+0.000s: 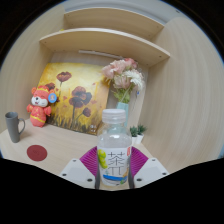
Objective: Pour water
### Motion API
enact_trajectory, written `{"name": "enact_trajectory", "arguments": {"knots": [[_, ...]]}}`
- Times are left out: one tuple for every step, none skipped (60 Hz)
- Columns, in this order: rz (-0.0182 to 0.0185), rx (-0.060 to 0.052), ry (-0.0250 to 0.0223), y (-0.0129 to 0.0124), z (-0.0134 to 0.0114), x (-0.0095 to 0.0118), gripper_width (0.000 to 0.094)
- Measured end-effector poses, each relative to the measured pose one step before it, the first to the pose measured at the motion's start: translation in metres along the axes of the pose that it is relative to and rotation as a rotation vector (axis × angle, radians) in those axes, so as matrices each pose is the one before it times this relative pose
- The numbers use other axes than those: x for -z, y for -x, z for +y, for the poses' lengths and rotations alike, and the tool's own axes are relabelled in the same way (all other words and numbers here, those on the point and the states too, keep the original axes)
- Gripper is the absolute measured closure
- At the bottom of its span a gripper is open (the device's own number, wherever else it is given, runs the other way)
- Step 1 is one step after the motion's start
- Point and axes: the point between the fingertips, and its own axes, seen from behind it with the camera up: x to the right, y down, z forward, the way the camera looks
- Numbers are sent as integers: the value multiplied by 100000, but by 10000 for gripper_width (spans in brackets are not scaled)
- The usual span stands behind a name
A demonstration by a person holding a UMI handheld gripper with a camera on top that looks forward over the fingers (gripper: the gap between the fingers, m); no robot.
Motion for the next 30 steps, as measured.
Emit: {"name": "enact_trajectory", "arguments": {"knots": [[-284, 2334, -358, 79, -331, 137, 549], [-306, 3117, -445, 128, -488, -79, 548], [1042, 3037, -620, 471, -500, 48, 548], [376, 3236, -583, 131, -603, -29, 548], [382, 3209, -656, 170, -657, 9, 548], [149, 3181, -899, 266, -738, 7, 548], [-156, 3374, -902, 348, -764, -1, 547], [-254, 3495, -861, 338, -780, -4, 548], [-137, 3366, -1042, 296, -881, -22, 548], [-308, 3389, -1579, 145, -958, -54, 547], [257, 3528, -1366, 351, -856, 51, 547], [50, 4189, -1129, 303, -904, -16, 548], [56, 4509, -1021, 295, -852, -20, 549], [176, 4591, -1231, 267, -946, -20, 548], [275, 4389, -1547, 232, -986, -37, 547], [322, 4413, -1593, 229, -998, -33, 546], [206, 4437, -1604, 285, -968, 1, 547], [56, 4487, -1591, 299, -963, -12, 548], [-11, 4404, -1499, 289, -935, -20, 548], [57, 4291, -1377, 272, -885, -30, 548], [-82, 3990, -2032, 208, -826, -141, 547], [261, 4128, -1631, 214, -924, -4, 549], [351, 3789, -1959, 193, -867, -66, 549], [347, 3857, -1520, 177, -905, -42, 549], [112, 3911, -1311, 249, -852, -44, 547], [-138, 3859, -1360, 261, -852, -58, 548], [-278, 3652, -1428, 277, -879, -37, 548], [-362, 3414, -1335, 272, -842, -40, 549], [-329, 3226, -1340, 213, -835, -32, 547], [-146, 3043, -1343, 171, -815, -40, 547]]}}
